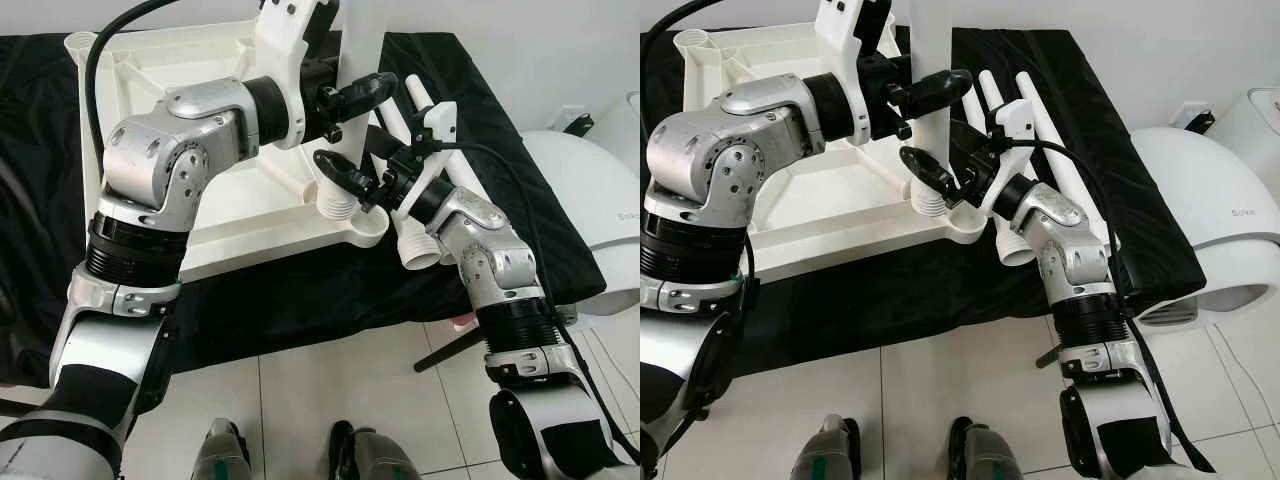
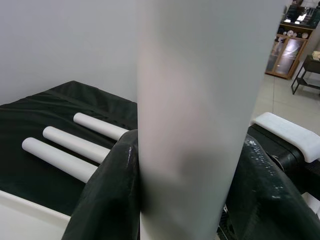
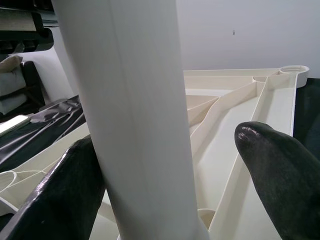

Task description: Building children table

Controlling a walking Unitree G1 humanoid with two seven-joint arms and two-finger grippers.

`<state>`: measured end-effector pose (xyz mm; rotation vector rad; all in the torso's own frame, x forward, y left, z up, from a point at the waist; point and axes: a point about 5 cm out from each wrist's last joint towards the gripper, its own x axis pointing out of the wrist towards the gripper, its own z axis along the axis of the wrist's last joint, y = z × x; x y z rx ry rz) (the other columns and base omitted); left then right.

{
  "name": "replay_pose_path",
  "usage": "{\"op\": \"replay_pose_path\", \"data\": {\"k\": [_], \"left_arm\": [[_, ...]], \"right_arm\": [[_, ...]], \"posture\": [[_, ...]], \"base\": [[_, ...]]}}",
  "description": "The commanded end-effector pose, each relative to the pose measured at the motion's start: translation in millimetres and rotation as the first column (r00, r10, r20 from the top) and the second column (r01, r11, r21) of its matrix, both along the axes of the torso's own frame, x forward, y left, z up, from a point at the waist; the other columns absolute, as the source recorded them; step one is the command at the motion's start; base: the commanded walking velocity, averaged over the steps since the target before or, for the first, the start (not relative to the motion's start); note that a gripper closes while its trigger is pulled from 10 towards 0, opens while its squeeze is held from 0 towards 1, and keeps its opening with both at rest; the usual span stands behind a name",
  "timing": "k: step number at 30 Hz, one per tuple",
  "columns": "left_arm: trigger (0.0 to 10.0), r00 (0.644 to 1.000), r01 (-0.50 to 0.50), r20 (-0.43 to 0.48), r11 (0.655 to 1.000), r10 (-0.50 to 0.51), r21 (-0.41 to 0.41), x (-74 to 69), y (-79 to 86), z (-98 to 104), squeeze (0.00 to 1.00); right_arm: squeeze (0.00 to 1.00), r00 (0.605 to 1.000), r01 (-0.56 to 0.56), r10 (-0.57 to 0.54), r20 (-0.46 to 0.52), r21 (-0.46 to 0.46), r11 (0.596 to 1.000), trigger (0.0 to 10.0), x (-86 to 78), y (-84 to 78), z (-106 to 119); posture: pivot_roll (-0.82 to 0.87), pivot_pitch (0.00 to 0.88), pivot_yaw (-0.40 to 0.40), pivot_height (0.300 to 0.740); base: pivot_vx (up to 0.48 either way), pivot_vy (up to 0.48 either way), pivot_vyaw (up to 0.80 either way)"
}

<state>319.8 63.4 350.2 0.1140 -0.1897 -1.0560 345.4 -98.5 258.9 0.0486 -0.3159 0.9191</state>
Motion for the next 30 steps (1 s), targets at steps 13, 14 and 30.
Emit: {"op": "replay_pose_path", "data": {"k": [13,14,30], "left_arm": [[10.0,0.998,0.048,0.033,0.999,-0.049,0.003,-8.9,0.6,4.5,0.00],[10.0,0.998,0.048,0.033,0.999,-0.049,0.003,-8.9,0.6,4.5,0.00],[10.0,0.998,0.054,0.037,0.998,-0.055,0.020,-5.3,2.4,2.5,0.00]], "right_arm": [[0.00,0.999,-0.032,0.032,0.017,0.001,0.999,0.0,-0.6,-0.4,2.9],[0.00,0.999,-0.032,0.032,0.017,0.001,0.999,0.0,-0.6,-0.4,2.9],[0.00,0.993,-0.101,0.101,0.059,0.000,0.995,0.0,-4.5,3.9,7.0]], "posture": [[0.09,0.193,-0.079,0.740],[0.09,0.193,-0.079,0.740],[0.10,0.192,-0.081,0.740]], "base": [[0.000,0.000,0.00],[0.000,0.000,0.00],[0.000,0.000,0.00]]}}
